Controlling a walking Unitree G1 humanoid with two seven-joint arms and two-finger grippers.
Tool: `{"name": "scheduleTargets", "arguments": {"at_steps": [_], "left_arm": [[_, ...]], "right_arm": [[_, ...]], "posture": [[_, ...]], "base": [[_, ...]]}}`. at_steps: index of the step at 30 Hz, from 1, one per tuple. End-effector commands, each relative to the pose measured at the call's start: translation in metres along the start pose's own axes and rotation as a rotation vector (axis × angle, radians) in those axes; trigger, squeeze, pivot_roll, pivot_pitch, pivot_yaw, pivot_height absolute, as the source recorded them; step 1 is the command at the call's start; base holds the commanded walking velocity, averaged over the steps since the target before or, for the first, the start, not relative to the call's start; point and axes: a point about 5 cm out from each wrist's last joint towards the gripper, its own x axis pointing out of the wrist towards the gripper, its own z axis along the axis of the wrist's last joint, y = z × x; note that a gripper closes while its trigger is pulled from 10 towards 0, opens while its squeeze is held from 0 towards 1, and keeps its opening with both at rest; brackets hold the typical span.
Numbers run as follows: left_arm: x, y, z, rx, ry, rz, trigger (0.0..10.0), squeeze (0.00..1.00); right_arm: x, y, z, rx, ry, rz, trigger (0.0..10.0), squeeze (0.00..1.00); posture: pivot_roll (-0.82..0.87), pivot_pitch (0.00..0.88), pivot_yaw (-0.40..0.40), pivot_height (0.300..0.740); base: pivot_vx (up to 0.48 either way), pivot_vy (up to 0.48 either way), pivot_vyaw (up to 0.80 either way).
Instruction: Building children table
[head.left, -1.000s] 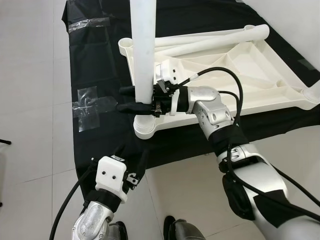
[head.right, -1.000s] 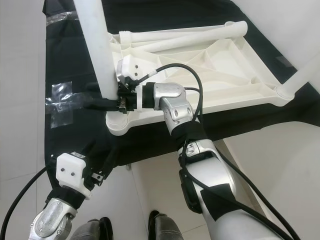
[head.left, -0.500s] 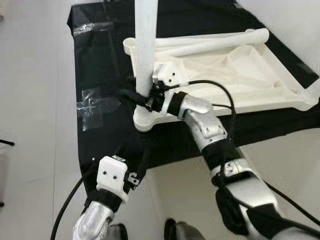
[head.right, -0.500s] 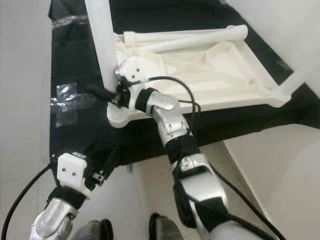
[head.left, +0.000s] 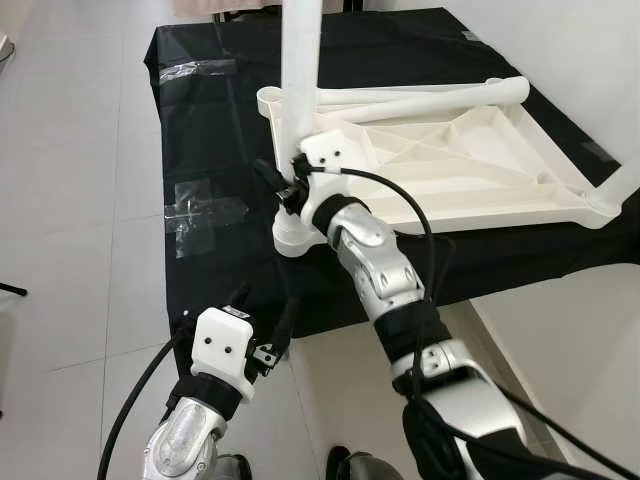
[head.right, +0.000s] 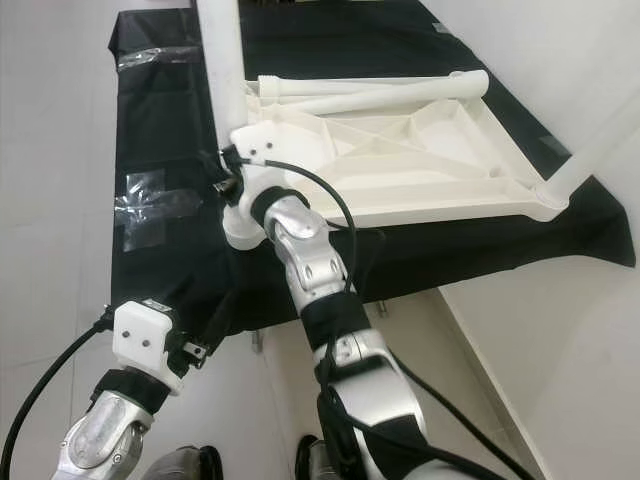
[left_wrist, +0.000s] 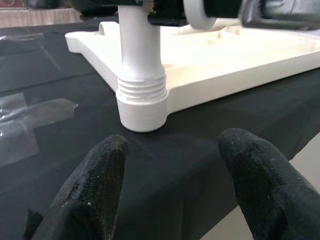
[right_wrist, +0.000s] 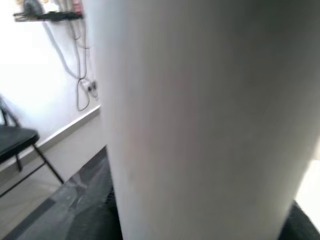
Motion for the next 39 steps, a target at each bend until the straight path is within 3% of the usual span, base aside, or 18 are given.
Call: {"name": "scheduleTargets", "arguments": {"at_steps": [1,2,4,5,6,7,10,15,17,26,31,33,34,35,36,37,38,39], "left_arm": [[-0.003,0.0,-0.005,0.002,0.03,0.008,10.0,0.0],[-0.005,0.001,-0.005,0.011,0.031,0.02,10.0,0.0],[-0.005,0.001,-0.005,0.011,0.031,0.02,10.0,0.0],[-0.006,0.002,-0.003,0.017,0.03,0.027,10.0,0.0],[-0.006,0.002,-0.003,0.017,0.03,0.027,10.0,0.0],[-0.008,0.002,-0.001,0.019,0.028,0.035,10.0,0.0],[-0.016,0.005,0.004,0.017,0.022,0.066,10.0,0.0],[-0.019,0.005,0.006,0.025,0.025,0.076,10.0,0.0],[-0.022,0.007,0.006,0.027,0.031,0.087,10.0,0.0],[-0.025,0.009,0.006,0.035,0.039,0.1,10.0,0.0],[-0.024,0.009,0.009,0.032,0.034,0.101,10.0,0.0],[-0.024,0.009,0.009,0.032,0.034,0.101,10.0,0.0],[-0.024,0.009,0.009,0.029,0.034,0.101,10.0,0.0],[-0.024,0.009,0.009,0.029,0.034,0.101,10.0,0.0],[-0.024,0.009,0.009,0.027,0.034,0.101,10.0,0.0],[-0.024,0.009,0.009,0.027,0.034,0.101,10.0,0.0],[-0.024,0.01,0.01,0.023,0.035,0.101,10.0,0.0],[-0.024,0.01,0.01,0.023,0.035,0.101,10.0,0.0]], "right_arm": [[-0.002,0.004,-0.019,0.029,0.088,0.086,10.0,1.0],[-0.006,0.009,-0.012,0.006,0.034,0.33,10.0,1.0],[-0.006,0.009,-0.012,0.006,0.034,0.33,10.0,1.0],[-0.008,0.005,-0.008,-0.008,0.019,0.393,10.0,0.82],[-0.008,0.005,-0.008,-0.008,0.019,0.393,10.0,0.82],[-0.01,-0.001,-0.004,-0.025,0.002,0.441,10.0,0.0],[-0.016,-0.02,0.004,-0.059,0.01,0.584,10.0,0.0],[-0.016,-0.027,0.008,-0.084,0.018,0.625,10.0,0.0],[-0.016,-0.03,0.015,-0.046,0.008,0.677,0.0,0.0],[-0.022,-0.036,0.014,-0.035,0.007,0.761,0.0,0.0],[-0.027,-0.057,-0.005,-0.028,0.055,0.475,0.0,0.0],[-0.027,-0.057,-0.005,-0.028,0.055,0.475,0.0,0.0],[-0.027,-0.058,-0.014,-0.022,0.077,0.368,0.0,0.0],[-0.027,-0.058,-0.014,-0.022,0.077,0.368,0.0,0.0],[-0.028,-0.058,-0.024,-0.036,0.08,0.183,0.0,0.0],[-0.028,-0.058,-0.024,-0.036,0.08,0.183,0.0,0.0],[-0.036,-0.037,-0.044,0.017,0.107,0.084,0.0,0.0],[-0.036,-0.037,-0.044,0.017,0.107,0.084,0.0,0.0]], "posture": [[0.16,0.238,-0.083,0.74],[0.16,0.232,-0.076,0.74],[0.16,0.232,-0.076,0.74],[0.16,0.238,-0.073,0.74],[0.16,0.238,-0.073,0.74],[0.16,0.24,-0.072,0.74],[0.18,0.243,-0.08,0.74],[0.19,0.242,-0.082,0.74],[0.22,0.24,-0.09,0.74],[0.22,0.241,-0.086,0.74],[0.2,0.248,-0.083,0.74],[0.2,0.248,-0.083,0.74],[0.2,0.25,-0.084,0.74],[0.2,0.25,-0.084,0.74],[0.2,0.253,-0.082,0.74],[0.2,0.253,-0.082,0.74],[0.21,0.268,-0.08,0.74],[0.21,0.268,-0.08,0.74]], "base": [[0.0,0.0,0.0],[0.0,0.0,0.0],[0.0,0.0,0.0],[0.0,0.0,0.0],[0.0,0.0,0.0],[0.0,0.0,0.0],[0.0,0.0,0.0],[0.0,0.0,0.0],[0.0,0.0,0.0],[0.0,0.0,0.0],[0.0,0.0,0.0],[0.0,0.0,0.0],[0.0,0.0,0.0],[0.0,0.0,0.0],[0.0,0.0,0.0],[0.0,0.0,0.0],[0.0,0.0,0.0],[0.0,0.0,0.0]]}}
